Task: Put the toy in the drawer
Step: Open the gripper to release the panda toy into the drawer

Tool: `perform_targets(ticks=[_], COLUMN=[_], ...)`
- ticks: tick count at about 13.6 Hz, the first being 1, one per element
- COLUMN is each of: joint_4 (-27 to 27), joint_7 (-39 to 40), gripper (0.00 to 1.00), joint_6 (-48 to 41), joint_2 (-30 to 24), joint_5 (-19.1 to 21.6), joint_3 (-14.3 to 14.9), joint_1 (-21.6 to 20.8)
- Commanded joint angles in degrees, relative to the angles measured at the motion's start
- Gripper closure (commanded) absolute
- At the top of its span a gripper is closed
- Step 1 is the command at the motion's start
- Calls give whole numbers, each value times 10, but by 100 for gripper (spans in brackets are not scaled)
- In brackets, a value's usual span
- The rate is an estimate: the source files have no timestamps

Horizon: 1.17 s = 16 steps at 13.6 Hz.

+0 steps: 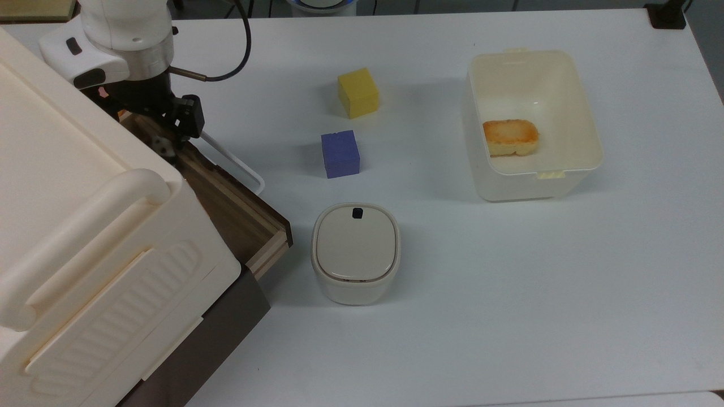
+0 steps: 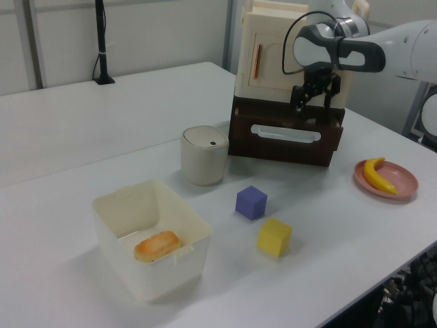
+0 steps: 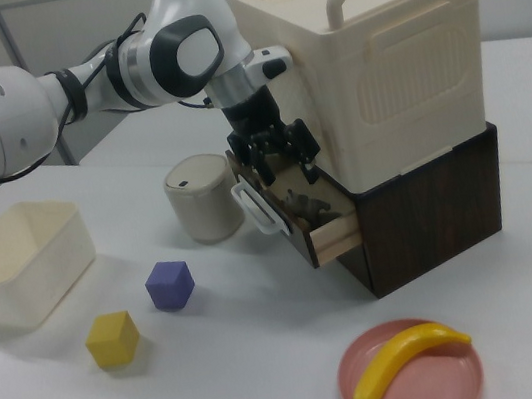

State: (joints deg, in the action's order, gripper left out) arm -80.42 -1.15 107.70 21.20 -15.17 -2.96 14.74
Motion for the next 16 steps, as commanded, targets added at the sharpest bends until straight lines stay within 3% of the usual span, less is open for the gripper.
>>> perform_targets(ticks=[1, 7, 16], joint_4=[8, 4, -6], joint_7=[-1, -1, -41], gripper=[0, 0, 0], joint_6=[10, 1, -76], joint_2=[9, -5, -99], joint_5=[-7, -7, 2], joint_3=[4, -4, -19], joint_1=[6, -2, -77])
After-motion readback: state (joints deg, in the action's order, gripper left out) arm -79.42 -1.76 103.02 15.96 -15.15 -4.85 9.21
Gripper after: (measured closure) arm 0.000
